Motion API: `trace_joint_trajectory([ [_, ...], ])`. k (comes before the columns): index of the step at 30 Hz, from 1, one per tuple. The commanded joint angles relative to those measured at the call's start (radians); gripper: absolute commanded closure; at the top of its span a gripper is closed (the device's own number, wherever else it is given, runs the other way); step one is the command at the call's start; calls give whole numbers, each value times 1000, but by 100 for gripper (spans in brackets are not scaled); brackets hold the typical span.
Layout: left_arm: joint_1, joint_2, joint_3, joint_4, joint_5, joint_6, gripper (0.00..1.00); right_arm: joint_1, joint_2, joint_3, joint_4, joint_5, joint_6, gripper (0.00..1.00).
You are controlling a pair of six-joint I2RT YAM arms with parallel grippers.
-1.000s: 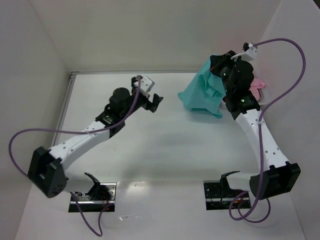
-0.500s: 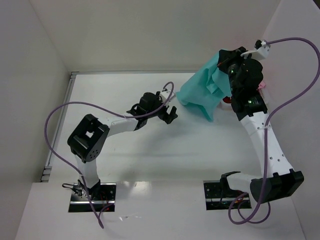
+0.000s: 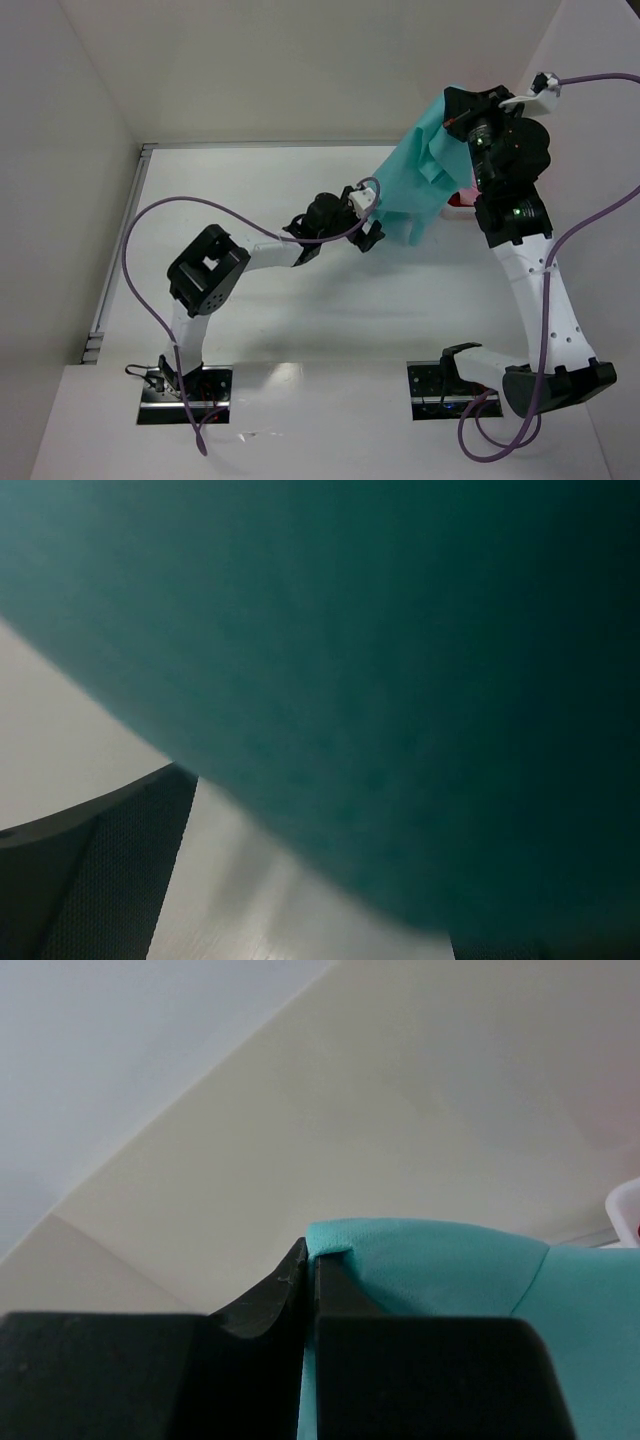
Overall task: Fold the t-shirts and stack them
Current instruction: Flatten out the tshirt
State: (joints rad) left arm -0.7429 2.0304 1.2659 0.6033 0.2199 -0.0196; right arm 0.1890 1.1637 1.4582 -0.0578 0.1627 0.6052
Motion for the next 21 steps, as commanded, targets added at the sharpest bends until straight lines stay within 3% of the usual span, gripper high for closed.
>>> trace_joint_trajectory([
  [1,-36,19,9,101,17,53,2,-6,-21,82,35,-20,13,99],
  [9,-50,74,24,112,-106,15,2,-6,-21,152,35,-51,13,99],
  [13,-50,85,64,56,-91,-3,6,-6,-12,183,26,-83,24,99],
  [21,-81,94,84,124,-148,-49,10,-6,-44,174,44,-112,54,99],
])
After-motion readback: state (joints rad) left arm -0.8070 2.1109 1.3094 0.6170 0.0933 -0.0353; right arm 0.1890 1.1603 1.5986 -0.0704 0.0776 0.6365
